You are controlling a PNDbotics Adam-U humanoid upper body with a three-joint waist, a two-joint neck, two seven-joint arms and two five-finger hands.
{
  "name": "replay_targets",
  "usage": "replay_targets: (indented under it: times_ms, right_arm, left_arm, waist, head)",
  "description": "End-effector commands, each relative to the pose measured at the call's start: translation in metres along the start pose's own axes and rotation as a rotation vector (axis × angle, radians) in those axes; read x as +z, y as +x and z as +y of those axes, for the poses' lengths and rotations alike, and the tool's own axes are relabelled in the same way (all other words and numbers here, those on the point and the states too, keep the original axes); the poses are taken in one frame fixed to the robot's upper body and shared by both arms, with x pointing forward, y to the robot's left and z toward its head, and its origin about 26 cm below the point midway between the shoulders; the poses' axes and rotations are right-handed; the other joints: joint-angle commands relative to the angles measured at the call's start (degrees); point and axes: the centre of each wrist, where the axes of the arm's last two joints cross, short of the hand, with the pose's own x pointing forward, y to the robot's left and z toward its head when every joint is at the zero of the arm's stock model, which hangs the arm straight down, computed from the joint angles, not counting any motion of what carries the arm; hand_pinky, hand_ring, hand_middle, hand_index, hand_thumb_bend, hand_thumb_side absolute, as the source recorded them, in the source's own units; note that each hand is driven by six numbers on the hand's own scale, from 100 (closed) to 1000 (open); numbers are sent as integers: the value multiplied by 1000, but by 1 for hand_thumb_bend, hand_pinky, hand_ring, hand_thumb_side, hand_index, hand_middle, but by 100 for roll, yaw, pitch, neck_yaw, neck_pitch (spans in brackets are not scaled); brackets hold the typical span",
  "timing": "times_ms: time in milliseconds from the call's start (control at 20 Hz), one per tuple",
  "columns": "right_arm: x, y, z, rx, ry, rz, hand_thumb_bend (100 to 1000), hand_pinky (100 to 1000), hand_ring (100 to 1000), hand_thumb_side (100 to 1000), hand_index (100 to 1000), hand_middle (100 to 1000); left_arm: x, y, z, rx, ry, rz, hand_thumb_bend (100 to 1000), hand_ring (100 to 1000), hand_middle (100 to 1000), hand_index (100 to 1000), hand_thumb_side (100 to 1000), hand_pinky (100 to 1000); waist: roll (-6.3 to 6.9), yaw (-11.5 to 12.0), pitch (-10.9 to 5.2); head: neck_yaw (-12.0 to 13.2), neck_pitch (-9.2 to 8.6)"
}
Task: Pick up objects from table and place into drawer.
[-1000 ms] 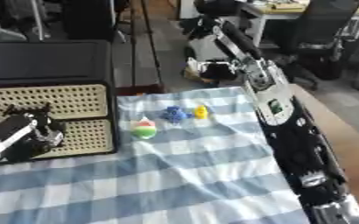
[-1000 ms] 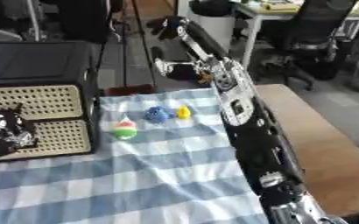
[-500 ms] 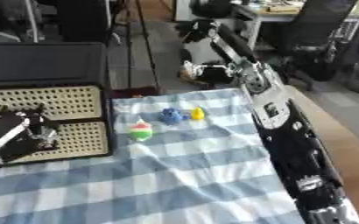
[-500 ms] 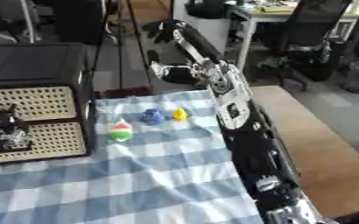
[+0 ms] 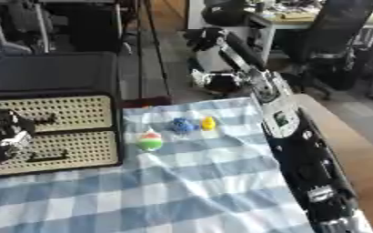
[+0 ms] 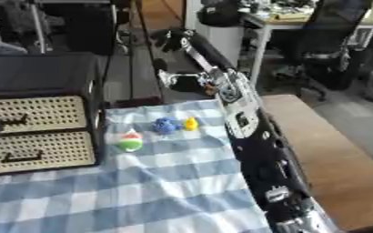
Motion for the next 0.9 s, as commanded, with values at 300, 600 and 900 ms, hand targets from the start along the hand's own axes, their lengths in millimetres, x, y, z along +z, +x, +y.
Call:
replay_targets:
  times_ms: [300,600,900]
  right_arm:
    - [12,-2,-23,12,-29,-19,100,703,674,100,852,666]
    - [24,-6,-24,-10,-23,-26,100,686,653,100,848,652]
    - [31,-7,-22,-36,-23,-39,100,671,636,100,841,638]
  left_arm:
    - [47,19,13,53,130,-103,127,474,560,676,1000,445]
    - [70,43,10,108,142,-101,123,459,547,662,1000,428]
    - [72,52,7,151,129,-112,120,455,543,658,1000,423]
  waist:
    - [60,85,-73]
    - [59,104,-98]
    - [56,125,-133]
  head:
    - [-52,79]
    - [-55,127]
    - [-12,155]
